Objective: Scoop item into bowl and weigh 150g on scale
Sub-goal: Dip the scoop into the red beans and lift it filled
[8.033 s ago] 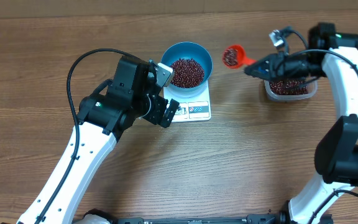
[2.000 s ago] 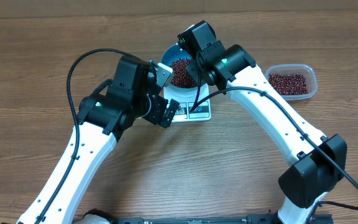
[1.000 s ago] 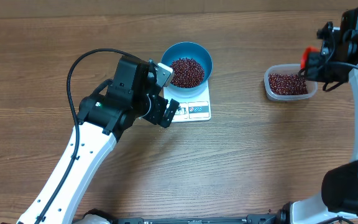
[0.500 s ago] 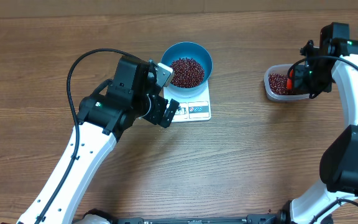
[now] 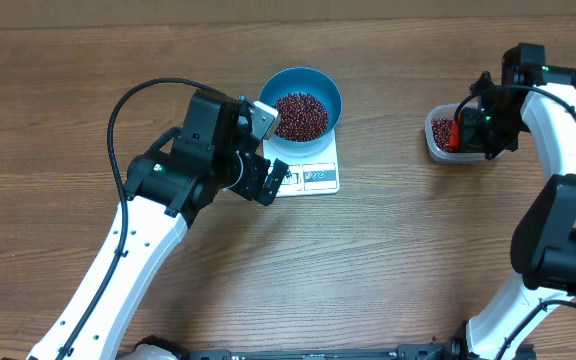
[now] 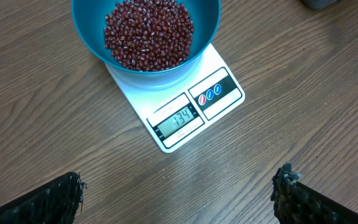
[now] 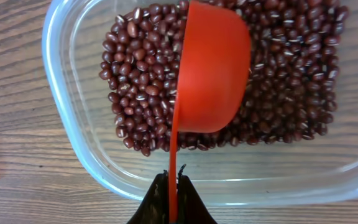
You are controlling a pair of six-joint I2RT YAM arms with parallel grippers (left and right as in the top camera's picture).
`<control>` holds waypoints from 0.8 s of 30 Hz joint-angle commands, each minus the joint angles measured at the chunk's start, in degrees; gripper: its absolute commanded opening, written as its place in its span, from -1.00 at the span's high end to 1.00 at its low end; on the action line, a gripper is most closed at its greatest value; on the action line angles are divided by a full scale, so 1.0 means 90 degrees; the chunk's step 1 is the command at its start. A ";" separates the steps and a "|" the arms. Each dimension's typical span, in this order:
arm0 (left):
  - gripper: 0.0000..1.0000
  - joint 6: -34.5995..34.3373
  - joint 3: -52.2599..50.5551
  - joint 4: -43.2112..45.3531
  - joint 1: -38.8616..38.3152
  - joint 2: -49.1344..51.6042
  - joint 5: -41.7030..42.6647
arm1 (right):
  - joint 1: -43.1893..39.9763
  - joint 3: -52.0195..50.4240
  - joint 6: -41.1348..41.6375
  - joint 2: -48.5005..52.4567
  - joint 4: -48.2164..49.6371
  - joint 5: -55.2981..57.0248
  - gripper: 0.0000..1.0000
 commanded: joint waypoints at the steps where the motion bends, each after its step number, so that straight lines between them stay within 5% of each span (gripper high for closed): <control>1: -0.99 -0.0083 -0.0012 0.0024 -0.0002 -0.0036 -0.0039 | 0.0095 -0.0024 -0.0255 0.0100 -0.0010 -0.0568 0.92; 24: -0.99 -0.0083 -0.0012 0.0022 -0.0002 -0.0036 -0.0039 | -0.1392 0.0129 -0.0806 -0.0114 -0.0427 -0.2759 0.92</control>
